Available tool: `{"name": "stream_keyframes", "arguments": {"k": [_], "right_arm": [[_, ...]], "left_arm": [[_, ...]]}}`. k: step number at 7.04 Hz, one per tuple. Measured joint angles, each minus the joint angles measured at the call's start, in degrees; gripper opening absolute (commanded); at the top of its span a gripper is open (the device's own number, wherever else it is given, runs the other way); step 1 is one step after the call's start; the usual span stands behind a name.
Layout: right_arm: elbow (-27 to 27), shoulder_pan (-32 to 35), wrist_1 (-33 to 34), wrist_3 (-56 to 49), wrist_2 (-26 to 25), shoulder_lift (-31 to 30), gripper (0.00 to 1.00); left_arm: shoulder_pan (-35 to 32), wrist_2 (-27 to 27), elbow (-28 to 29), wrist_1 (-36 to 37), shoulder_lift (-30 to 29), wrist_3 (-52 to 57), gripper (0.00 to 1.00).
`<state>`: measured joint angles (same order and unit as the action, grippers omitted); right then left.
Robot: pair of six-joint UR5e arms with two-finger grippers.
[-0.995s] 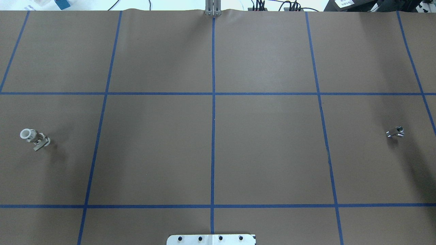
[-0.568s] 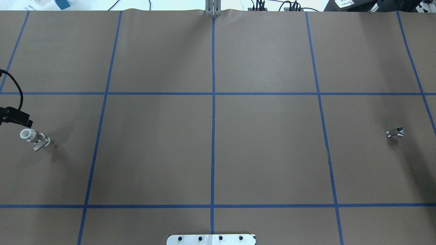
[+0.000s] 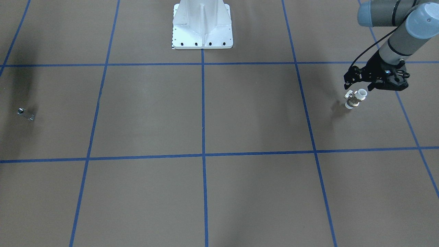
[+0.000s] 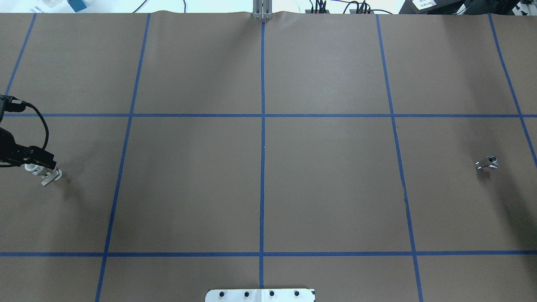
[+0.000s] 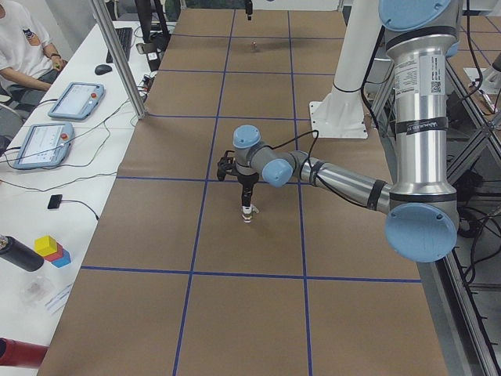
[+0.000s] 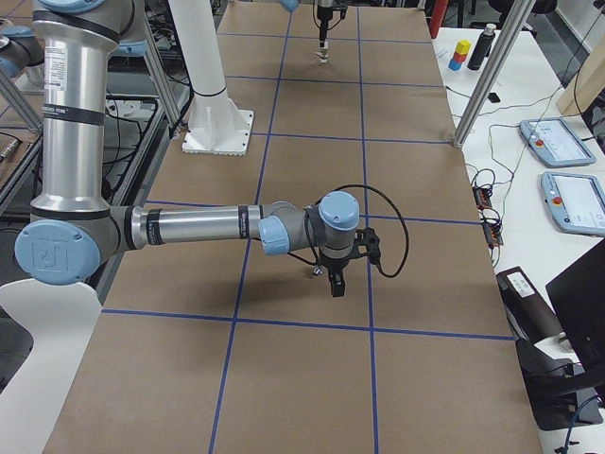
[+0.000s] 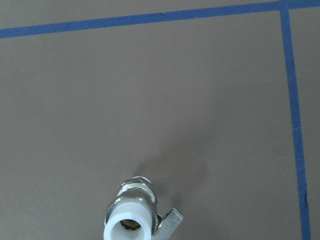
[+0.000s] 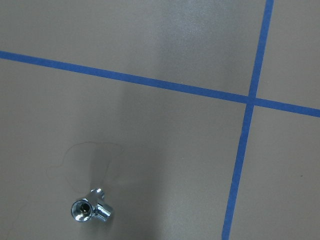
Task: Assemble PPR valve and pipe with both arms
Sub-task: 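Lower the left gripper onto the chrome valve with white fitting and grasp it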
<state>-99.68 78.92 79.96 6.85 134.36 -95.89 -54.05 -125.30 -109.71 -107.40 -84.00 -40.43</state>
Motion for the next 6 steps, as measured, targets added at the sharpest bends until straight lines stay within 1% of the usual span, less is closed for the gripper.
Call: {"name": "stream_keyframes", "arguments": {"k": [2, 4, 5, 6], "right_arm": [[-0.1, -0.1, -0.1, 0.0, 0.0, 0.0, 1.0], [-0.1, -0.1, -0.1, 0.0, 0.0, 0.0, 1.0], [-0.1, -0.1, -0.1, 0.0, 0.0, 0.0, 1.0], [-0.2, -0.1, -0.1, 0.0, 0.0, 0.0, 1.0]], "left_arm": [[0.1, 0.0, 1.7, -0.1, -0.4, -0.2, 0.86], [0.1, -0.3, 2.6, -0.2, -0.5, -0.4, 0.72], [0.1, -0.5, 2.7, -0.2, -0.5, -0.4, 0.68], [0.1, -0.6, 2.9, -0.1, -0.5, -0.4, 0.67]]}}
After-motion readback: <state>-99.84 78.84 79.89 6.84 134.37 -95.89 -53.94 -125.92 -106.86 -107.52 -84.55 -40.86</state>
